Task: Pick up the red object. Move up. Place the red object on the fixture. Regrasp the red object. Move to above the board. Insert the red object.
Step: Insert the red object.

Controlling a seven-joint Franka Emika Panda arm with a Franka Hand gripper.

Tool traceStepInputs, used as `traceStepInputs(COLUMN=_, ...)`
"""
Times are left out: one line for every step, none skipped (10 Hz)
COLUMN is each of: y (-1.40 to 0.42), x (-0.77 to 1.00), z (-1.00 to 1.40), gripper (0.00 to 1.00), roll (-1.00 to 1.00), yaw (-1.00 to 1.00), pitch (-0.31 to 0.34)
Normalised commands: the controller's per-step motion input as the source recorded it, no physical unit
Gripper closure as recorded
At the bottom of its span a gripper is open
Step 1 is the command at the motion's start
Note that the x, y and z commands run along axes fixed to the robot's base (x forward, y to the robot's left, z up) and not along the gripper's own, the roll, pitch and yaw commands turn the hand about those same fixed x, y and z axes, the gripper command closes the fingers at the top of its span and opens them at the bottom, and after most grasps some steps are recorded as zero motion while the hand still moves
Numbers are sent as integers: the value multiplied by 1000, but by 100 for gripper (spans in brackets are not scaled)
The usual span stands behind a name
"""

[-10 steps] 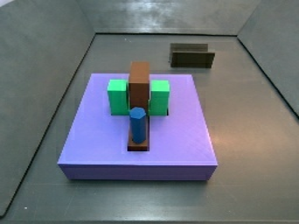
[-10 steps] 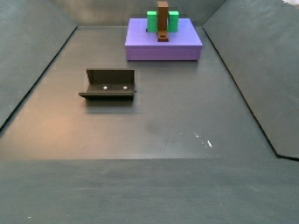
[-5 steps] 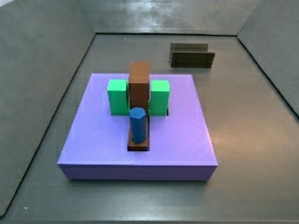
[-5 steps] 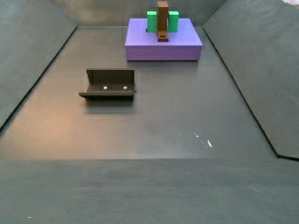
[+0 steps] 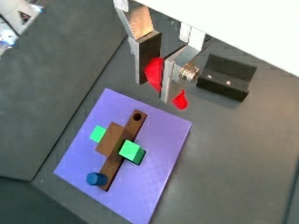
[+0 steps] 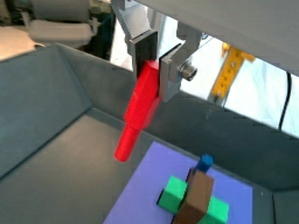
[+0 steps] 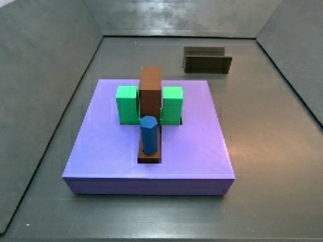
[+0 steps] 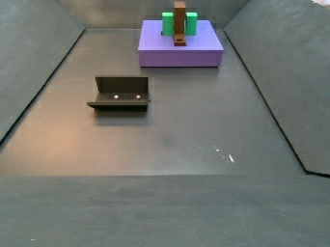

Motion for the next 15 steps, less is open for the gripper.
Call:
traceStepInputs(y=43, x=-240, z=-809, gripper=100, roll=-170, yaw=-431, pitch=31)
traceStepInputs(y=23, x=-331, z=-737, gripper=100, roll=-199, yaw=-503, pitch=47)
traceStepInputs(y=0, x=-317, z=-623, gripper=100, roll=-251, yaw=-474, pitch=44)
traceStepInputs(y=-63, x=-194, z=-137, gripper=100, roll=-466, yaw=-289, pitch=123)
traceStepInputs(y=-6, x=-51, z=0, gripper=100, roll=-500, yaw=-106, pitch=153)
traceStepInputs(y=0, x=-29, z=0, gripper=100, roll=-500, yaw=-109, pitch=163)
traceStepInputs(y=0, x=-11, z=34, gripper=100, roll=-500, yaw=-211, pitch=171)
traceStepInputs(y=49, x=0, z=14, gripper=100, roll=-500, yaw=-297, pitch=160)
traceStepInputs(y=146, x=0, z=-354, gripper=100, roll=-371, yaw=0, pitch=137)
traceStepInputs(y=0, x=0, z=-23, gripper=100, roll=0, yaw=0, pitch=26)
traceStepInputs(y=0, x=-106, z=-174, gripper=100, roll=0, yaw=-29, pitch=97)
traceStepInputs(y=0, x=-174, z=-294, gripper=100, roll=-83, yaw=-246, pitch=414)
traceStepInputs(y=0, x=0, z=0, gripper=100, roll=-161, yaw=-414, pitch=500)
traceStepInputs(y=0, x=0, z=0, gripper=100, roll=-159, yaw=-411, pitch=500)
traceStepInputs(y=0, x=0, z=0, gripper=100, roll=-161, yaw=-409, pitch=500)
